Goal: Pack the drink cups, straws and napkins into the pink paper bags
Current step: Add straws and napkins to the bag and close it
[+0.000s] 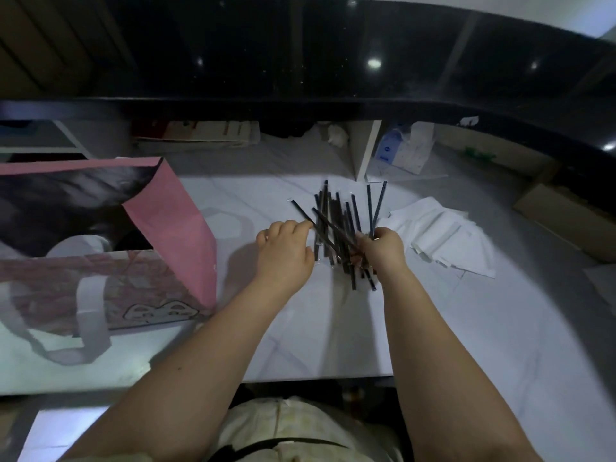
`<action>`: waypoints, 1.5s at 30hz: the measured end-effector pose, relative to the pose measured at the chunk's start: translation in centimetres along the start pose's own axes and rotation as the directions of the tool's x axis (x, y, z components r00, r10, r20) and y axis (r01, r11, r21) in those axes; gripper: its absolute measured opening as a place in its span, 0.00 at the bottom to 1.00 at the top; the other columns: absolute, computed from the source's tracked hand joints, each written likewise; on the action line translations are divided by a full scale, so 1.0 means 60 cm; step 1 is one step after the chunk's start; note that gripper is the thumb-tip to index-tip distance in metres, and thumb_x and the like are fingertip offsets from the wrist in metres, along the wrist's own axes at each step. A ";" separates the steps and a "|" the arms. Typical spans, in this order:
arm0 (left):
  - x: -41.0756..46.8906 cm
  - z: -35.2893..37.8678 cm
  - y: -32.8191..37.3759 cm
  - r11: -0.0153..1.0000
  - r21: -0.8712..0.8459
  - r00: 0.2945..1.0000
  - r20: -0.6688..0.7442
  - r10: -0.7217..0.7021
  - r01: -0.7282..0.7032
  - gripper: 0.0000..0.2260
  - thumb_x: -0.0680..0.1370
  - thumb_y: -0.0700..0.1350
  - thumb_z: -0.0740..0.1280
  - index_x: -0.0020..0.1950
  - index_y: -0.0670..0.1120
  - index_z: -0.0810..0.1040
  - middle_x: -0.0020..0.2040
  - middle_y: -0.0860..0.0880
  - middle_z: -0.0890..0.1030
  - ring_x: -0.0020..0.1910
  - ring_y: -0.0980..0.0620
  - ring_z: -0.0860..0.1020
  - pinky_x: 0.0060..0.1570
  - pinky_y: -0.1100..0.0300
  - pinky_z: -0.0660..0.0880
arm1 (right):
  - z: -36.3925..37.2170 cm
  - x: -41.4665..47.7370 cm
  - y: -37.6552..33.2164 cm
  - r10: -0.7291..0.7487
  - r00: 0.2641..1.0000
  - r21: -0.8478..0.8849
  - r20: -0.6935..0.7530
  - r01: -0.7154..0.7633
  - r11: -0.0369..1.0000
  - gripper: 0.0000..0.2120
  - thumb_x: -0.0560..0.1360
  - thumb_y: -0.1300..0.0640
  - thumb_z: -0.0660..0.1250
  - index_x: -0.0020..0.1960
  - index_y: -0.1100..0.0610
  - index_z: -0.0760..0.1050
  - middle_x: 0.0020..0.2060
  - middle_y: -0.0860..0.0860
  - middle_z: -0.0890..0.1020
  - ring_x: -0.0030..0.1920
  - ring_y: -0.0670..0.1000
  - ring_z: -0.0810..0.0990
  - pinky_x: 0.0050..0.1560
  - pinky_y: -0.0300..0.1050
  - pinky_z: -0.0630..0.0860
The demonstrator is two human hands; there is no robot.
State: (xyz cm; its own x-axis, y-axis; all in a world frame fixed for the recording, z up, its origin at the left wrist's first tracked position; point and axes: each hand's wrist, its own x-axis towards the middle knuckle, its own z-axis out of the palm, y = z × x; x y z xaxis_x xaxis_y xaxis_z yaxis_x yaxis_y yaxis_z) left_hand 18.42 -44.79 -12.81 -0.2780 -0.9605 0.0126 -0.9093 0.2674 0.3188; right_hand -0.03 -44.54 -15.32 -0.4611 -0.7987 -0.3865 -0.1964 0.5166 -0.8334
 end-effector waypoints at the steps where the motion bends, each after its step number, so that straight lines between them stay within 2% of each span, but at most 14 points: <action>1: 0.000 0.000 0.001 1.000 0.015 1.000 0.008 0.003 -0.003 0.20 0.78 0.45 0.61 0.71 0.51 0.68 0.66 0.50 0.74 0.66 0.46 0.67 0.65 0.50 0.60 | 0.000 0.001 -0.002 0.022 1.000 0.006 -0.012 -0.022 1.000 0.09 0.81 0.57 0.63 0.43 0.59 0.70 0.31 0.54 0.79 0.24 0.48 0.78 0.23 0.36 0.70; 4: 0.000 0.002 0.006 0.997 0.070 0.999 0.028 0.016 -0.018 0.21 0.78 0.45 0.61 0.71 0.51 0.68 0.66 0.50 0.73 0.66 0.46 0.67 0.66 0.49 0.59 | -0.001 0.005 -0.002 0.014 0.998 -0.003 -0.064 -0.014 1.000 0.13 0.81 0.55 0.60 0.42 0.61 0.72 0.35 0.58 0.79 0.34 0.57 0.77 0.33 0.47 0.75; 8: 0.006 -0.002 0.017 0.996 0.085 0.999 0.023 0.030 -0.032 0.20 0.77 0.44 0.61 0.69 0.50 0.70 0.66 0.49 0.73 0.66 0.46 0.67 0.68 0.47 0.58 | -0.019 -0.009 -0.006 -0.053 0.994 -0.085 -0.099 0.045 0.995 0.15 0.81 0.54 0.61 0.47 0.65 0.78 0.36 0.56 0.78 0.34 0.54 0.73 0.33 0.43 0.67; 12: 0.013 -0.035 0.032 0.996 0.083 0.999 -0.027 0.043 -0.041 0.19 0.77 0.44 0.62 0.68 0.49 0.71 0.64 0.48 0.74 0.65 0.45 0.67 0.67 0.47 0.58 | -0.028 -0.038 -0.043 -0.065 0.997 0.244 0.046 0.051 0.968 0.10 0.82 0.62 0.58 0.47 0.62 0.76 0.33 0.54 0.76 0.29 0.51 0.72 0.28 0.40 0.72; 14: 0.018 -0.075 0.043 0.996 0.082 0.996 -0.073 0.052 -0.046 0.19 0.77 0.45 0.62 0.68 0.50 0.72 0.64 0.48 0.75 0.65 0.45 0.67 0.65 0.48 0.59 | -0.030 -0.056 -0.077 -0.146 0.982 0.325 0.123 0.099 0.941 0.09 0.83 0.64 0.55 0.49 0.60 0.74 0.31 0.52 0.73 0.26 0.49 0.70 0.26 0.40 0.70; 16: 0.025 -0.128 0.052 0.996 0.079 0.992 -0.117 0.047 -0.038 0.18 0.78 0.46 0.61 0.69 0.51 0.71 0.64 0.49 0.74 0.65 0.45 0.67 0.64 0.48 0.61 | -0.031 -0.071 -0.119 -0.235 0.956 0.345 0.173 0.164 0.924 0.08 0.83 0.61 0.56 0.50 0.57 0.74 0.30 0.51 0.71 0.26 0.48 0.67 0.26 0.43 0.65; 19: 0.029 -0.216 0.051 0.998 0.064 0.985 -0.170 0.033 -0.022 0.18 0.78 0.47 0.62 0.69 0.51 0.71 0.63 0.48 0.75 0.65 0.44 0.68 0.62 0.48 0.63 | -0.021 -0.094 -0.192 -0.326 0.911 0.405 0.253 0.206 0.891 0.10 0.83 0.51 0.57 0.51 0.55 0.72 0.28 0.49 0.69 0.26 0.49 0.63 0.28 0.44 0.59; 22: 0.015 -0.291 0.016 0.998 0.058 0.982 -0.187 -0.004 0.015 0.20 0.79 0.49 0.63 0.71 0.53 0.70 0.62 0.48 0.76 0.65 0.44 0.69 0.62 0.47 0.64 | 0.004 -0.128 -0.261 -0.451 0.834 0.452 0.317 0.285 0.845 0.11 0.83 0.50 0.56 0.51 0.56 0.72 0.29 0.51 0.72 0.26 0.51 0.68 0.26 0.43 0.66; 25: -0.024 -0.337 -0.053 0.997 0.025 0.967 -0.247 -0.068 0.077 0.19 0.78 0.50 0.65 0.69 0.55 0.71 0.62 0.50 0.76 0.65 0.45 0.70 0.62 0.47 0.66 | 0.046 -0.179 -0.313 -0.547 0.733 0.494 0.405 0.328 0.805 0.10 0.83 0.55 0.57 0.52 0.60 0.72 0.33 0.54 0.76 0.31 0.53 0.76 0.34 0.45 0.77; 29: -0.087 -0.379 -0.168 0.981 -0.084 0.918 -0.345 -0.195 0.177 0.18 0.75 0.50 0.71 0.65 0.56 0.75 0.59 0.53 0.78 0.59 0.49 0.74 0.59 0.48 0.72 | 0.127 -0.244 -0.361 -0.615 0.608 0.482 0.502 0.394 0.783 0.09 0.83 0.59 0.57 0.53 0.63 0.73 0.33 0.55 0.78 0.31 0.54 0.75 0.35 0.46 0.76; 32: -0.128 -0.404 -0.269 0.939 -0.233 0.885 -0.336 -0.322 0.253 0.18 0.72 0.49 0.74 0.61 0.58 0.77 0.55 0.54 0.80 0.54 0.51 0.77 0.56 0.49 0.77 | 0.194 -0.289 -0.386 -0.627 0.547 0.489 0.554 0.396 0.777 0.07 0.83 0.61 0.57 0.55 0.62 0.72 0.34 0.57 0.80 0.32 0.55 0.78 0.35 0.46 0.78; 39: -0.155 -0.435 -0.425 0.956 -0.274 0.951 -0.255 -0.175 0.103 0.10 0.70 0.44 0.77 0.49 0.54 0.82 0.45 0.57 0.80 0.46 0.57 0.77 0.51 0.61 0.74 | 0.332 -0.353 -0.416 -0.580 0.564 0.377 0.588 0.443 0.813 0.05 0.82 0.61 0.59 0.54 0.63 0.70 0.39 0.61 0.83 0.39 0.59 0.81 0.43 0.48 0.81; 42: -0.144 -0.432 -0.466 0.977 -0.204 0.978 -0.182 -0.101 0.063 0.18 0.70 0.46 0.77 0.58 0.54 0.81 0.53 0.56 0.79 0.52 0.57 0.75 0.53 0.62 0.71 | 0.362 -0.363 -0.417 -0.553 0.549 0.253 0.627 0.528 0.811 0.05 0.81 0.60 0.60 0.54 0.61 0.72 0.44 0.58 0.85 0.45 0.56 0.84 0.50 0.48 0.81; 45: -0.141 -0.427 -0.495 0.976 -0.217 0.991 -0.123 -0.050 0.022 0.34 0.68 0.50 0.79 0.71 0.57 0.71 0.70 0.55 0.71 0.69 0.54 0.69 0.68 0.54 0.68 | 0.367 -0.363 -0.402 -0.537 0.564 0.039 0.627 0.666 0.745 0.04 0.80 0.58 0.64 0.52 0.57 0.76 0.44 0.50 0.85 0.47 0.45 0.83 0.51 0.41 0.79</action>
State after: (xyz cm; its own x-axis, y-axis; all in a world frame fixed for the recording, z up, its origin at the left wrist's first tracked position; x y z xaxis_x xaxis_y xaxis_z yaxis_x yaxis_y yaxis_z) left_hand 55.71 -46.58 1.90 -0.1920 -0.9749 0.1131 -0.8262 0.2227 0.5174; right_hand 33.82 -46.40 4.47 0.3884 -0.9213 -0.0179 -0.4197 -0.1595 -0.8936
